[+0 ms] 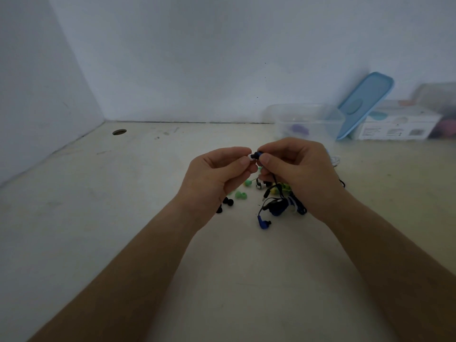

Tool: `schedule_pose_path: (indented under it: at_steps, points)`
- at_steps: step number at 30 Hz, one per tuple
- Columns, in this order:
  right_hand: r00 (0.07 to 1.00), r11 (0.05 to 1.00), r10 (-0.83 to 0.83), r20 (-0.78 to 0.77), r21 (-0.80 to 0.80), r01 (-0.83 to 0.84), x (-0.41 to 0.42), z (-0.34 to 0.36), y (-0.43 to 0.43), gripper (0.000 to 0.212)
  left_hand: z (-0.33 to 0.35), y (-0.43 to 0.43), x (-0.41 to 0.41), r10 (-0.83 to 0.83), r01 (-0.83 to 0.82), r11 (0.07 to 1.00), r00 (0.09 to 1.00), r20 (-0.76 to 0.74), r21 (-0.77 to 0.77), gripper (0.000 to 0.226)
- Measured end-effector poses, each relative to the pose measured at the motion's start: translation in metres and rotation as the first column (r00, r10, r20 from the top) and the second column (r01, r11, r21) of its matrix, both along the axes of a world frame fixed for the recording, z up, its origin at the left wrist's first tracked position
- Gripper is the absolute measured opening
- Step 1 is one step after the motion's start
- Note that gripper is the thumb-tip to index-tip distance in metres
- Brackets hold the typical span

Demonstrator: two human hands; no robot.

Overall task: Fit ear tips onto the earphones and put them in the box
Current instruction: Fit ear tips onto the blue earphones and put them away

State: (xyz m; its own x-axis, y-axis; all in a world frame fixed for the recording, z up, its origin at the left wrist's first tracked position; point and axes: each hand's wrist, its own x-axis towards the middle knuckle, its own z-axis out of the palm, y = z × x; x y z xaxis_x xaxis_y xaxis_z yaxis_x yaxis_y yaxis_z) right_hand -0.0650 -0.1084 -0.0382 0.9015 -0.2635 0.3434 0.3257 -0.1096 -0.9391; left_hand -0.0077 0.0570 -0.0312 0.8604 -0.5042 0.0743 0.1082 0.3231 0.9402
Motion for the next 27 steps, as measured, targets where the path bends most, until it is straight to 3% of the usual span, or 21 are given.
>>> schedule_pose_path:
  at_steps: [19,27]
  points:
    - [1.0,0.995,-0.001,0.002,-0.095,0.001,-0.0028,0.0034,-0.0009,0.011,-0.0016,0.0012,0.0017,-0.005,0.005,1.0,1.0,-0.012,0.015,0.017]
    - [0.999,0.993,0.037,-0.002,-0.112,-0.037,-0.003,0.0048,-0.003,0.013,-0.0025,0.0028,0.0042,-0.049,0.049,0.998,0.999,-0.016,0.038,0.027]
